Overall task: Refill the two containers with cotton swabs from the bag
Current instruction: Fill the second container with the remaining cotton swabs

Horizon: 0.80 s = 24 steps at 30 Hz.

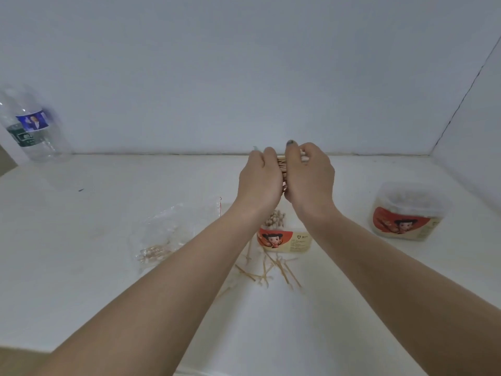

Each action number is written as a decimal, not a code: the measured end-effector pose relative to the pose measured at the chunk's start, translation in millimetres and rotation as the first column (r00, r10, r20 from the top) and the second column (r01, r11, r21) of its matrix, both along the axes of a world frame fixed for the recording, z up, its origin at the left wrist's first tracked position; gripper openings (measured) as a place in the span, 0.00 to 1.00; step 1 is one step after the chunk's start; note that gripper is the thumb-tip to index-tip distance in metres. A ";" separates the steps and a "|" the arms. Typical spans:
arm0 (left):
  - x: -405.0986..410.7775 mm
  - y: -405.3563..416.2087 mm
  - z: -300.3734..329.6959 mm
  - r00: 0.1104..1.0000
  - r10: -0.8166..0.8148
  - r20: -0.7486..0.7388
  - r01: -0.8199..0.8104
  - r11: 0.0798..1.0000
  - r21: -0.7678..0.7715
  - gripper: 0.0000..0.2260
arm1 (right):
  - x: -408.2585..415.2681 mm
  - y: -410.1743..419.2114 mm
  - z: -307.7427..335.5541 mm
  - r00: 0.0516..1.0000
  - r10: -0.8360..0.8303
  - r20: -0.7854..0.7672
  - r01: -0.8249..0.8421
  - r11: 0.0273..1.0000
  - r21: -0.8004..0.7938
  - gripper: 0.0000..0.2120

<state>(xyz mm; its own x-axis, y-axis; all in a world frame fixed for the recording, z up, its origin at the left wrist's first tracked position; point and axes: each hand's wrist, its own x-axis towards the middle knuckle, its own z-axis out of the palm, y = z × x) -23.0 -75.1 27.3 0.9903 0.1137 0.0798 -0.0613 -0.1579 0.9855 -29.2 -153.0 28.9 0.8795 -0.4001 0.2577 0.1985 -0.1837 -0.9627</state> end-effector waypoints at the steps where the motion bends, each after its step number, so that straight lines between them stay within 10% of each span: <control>1: -0.3 0.4 1.1 0.999 0.024 0.036 -0.025 1.000 0.019 0.15 | 2.5 0.3 0.1 1.000 0.007 -0.026 -0.007 1.000 0.016 0.18; 7: 6.4 4.1 6.0 0.967 0.186 0.174 -0.217 0.959 0.181 0.15 | 12.6 10.7 1.5 0.993 0.060 -0.104 -0.050 0.995 0.089 0.14; 24: 21.8 12.3 -0.6 0.992 0.073 0.103 -0.086 0.989 0.122 0.11 | 27.3 10.4 -6.5 0.981 0.145 -0.127 -0.130 0.984 0.119 0.11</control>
